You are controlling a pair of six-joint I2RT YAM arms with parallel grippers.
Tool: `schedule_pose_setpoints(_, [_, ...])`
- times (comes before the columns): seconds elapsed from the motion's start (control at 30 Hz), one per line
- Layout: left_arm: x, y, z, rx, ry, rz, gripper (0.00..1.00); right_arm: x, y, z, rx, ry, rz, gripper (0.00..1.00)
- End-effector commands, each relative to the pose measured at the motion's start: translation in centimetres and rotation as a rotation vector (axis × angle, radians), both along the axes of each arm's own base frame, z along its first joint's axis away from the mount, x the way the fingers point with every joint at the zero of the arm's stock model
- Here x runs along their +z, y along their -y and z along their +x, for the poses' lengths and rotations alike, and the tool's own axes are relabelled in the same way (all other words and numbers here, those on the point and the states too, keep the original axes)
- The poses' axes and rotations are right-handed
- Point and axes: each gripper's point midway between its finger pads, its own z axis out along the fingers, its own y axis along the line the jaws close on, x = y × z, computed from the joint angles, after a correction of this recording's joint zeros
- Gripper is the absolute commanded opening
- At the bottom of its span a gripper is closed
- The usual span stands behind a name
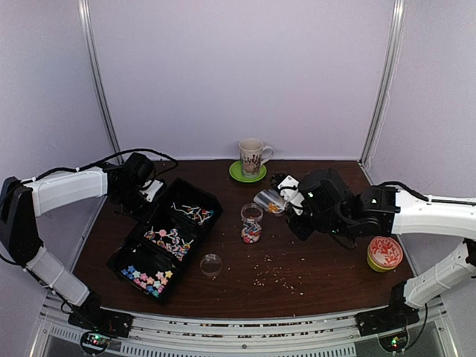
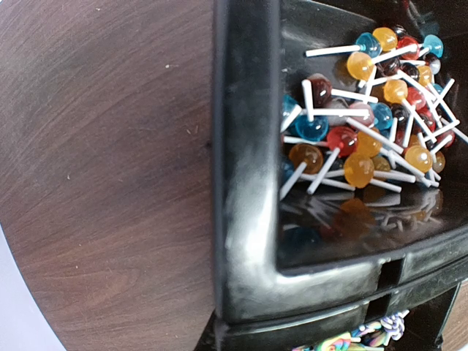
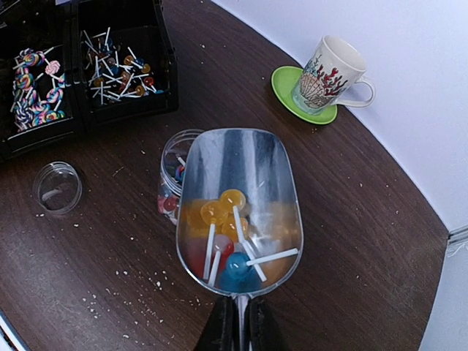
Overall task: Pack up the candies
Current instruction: Place the fake candies in the packing bottle.
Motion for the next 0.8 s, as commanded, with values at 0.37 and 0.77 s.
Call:
schedule_pose_setpoints(0.37, [3.3, 1.3, 2.2, 0.015, 0.099, -0.085, 0.00, -1.1, -0.8, 0.2, 0.012, -0.093, -0.135, 0.00])
schedule_pose_setpoints(0.77, [3.3, 1.2, 2.2, 0.017, 0.099, -0.082, 0.00, -1.6, -0.7, 0.4, 0.004, -0.130, -0.223, 0.00])
